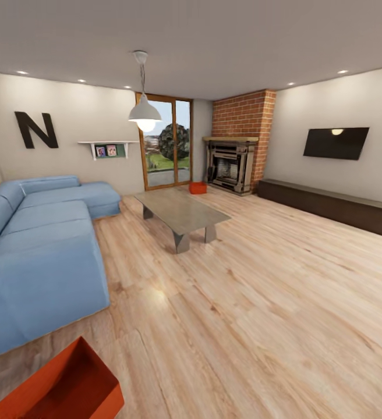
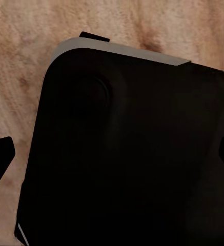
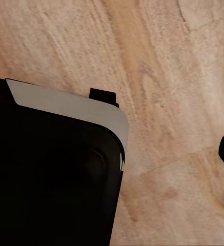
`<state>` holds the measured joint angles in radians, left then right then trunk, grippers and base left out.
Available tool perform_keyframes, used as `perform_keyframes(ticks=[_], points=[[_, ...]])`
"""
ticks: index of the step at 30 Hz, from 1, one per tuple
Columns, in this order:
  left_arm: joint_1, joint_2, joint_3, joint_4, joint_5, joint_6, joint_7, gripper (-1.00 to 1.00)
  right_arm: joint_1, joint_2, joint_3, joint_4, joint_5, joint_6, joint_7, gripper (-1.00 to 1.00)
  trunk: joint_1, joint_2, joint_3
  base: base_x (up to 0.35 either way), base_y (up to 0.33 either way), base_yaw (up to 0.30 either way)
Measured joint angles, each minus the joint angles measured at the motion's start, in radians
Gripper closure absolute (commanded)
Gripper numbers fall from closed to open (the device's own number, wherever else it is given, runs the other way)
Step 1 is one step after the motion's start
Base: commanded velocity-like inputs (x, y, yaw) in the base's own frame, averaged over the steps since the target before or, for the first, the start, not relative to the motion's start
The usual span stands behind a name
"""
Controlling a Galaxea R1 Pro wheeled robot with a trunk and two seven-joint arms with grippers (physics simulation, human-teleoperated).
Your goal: Move the two storage containers from the living room to the garage. In the garage, place one container on the floor and stack the other container on top of it (either order is fine).
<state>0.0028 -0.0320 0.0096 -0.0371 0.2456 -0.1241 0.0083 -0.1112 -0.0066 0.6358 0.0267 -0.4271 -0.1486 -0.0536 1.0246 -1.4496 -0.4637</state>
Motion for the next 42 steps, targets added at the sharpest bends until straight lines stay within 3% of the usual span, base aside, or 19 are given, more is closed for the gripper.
perform_keyframes(ticks=[13,42], points=[[0.0,0.0,0.001,0.0,0.0,-0.001,0.0,-1.0,0.0,0.0,0.0,0.0,0.001,0.001,0.0,-1.0,0.0,0.0,0.0,0.21,-0.149,0.276],[0.0,0.0,0.001,0.0,0.0,-0.002,0.0,-1.0,0.0,0.0,0.0,0.0,0.001,0.001,0.0,-1.0,0.0,0.0,0.0,0.006,-0.004,0.276]])
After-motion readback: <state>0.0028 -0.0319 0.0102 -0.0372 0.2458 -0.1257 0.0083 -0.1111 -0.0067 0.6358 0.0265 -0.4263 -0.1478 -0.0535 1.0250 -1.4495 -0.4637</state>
